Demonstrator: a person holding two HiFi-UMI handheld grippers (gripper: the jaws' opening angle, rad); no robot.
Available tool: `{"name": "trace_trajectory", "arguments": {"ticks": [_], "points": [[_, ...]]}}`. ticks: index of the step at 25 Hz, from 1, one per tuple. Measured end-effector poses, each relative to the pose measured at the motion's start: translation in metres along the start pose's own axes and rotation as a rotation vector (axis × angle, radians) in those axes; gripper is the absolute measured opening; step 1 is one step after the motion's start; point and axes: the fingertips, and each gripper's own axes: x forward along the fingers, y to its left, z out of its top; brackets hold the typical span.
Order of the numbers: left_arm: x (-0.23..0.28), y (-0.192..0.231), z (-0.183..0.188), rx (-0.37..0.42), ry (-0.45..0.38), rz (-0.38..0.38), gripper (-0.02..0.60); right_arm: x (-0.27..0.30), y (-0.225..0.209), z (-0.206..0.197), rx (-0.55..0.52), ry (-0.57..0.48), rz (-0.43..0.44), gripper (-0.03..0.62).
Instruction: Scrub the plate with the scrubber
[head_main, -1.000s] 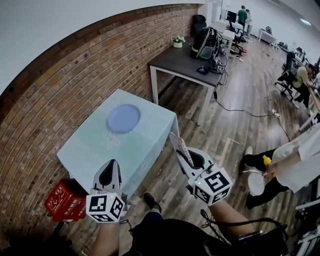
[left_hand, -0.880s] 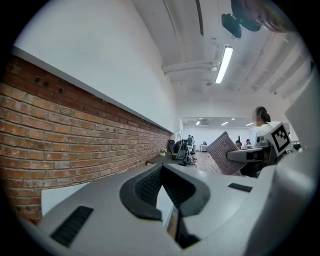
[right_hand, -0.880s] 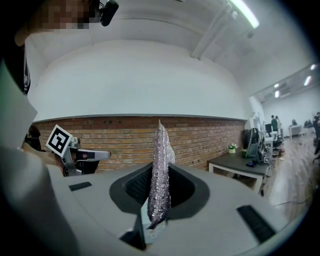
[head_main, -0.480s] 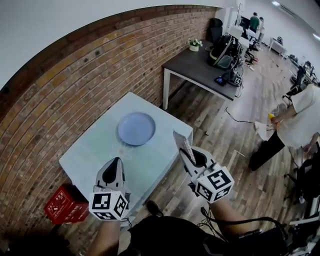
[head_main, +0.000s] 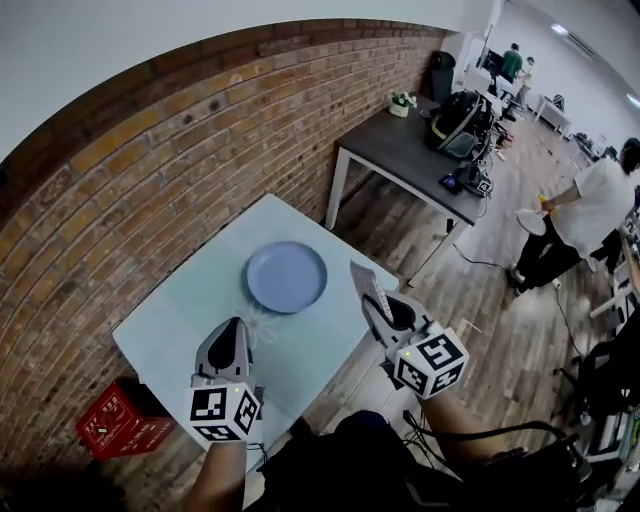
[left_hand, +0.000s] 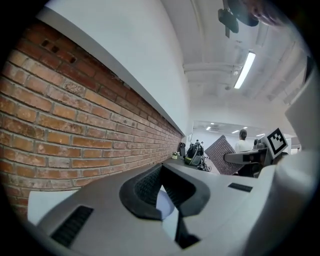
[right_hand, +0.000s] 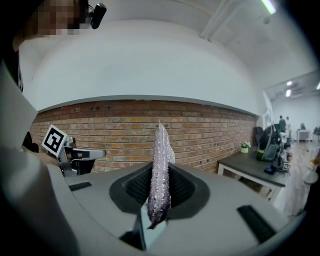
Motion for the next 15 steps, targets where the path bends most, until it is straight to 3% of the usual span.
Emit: {"name": "trace_trajectory", "arguments": {"ticks": [4,15], "points": [[0.008,0.013,-0.006,-0.021,0.006,0.022,0.009,0.026,-0.006,0.0,-0.017,0.02,0.014,0.071],[0.042,0.034,-0.032,0.019,0.045,0.114,0.009,0.119,-0.022,-0.013,-0.019,0.052,0.15,0.071]]}}
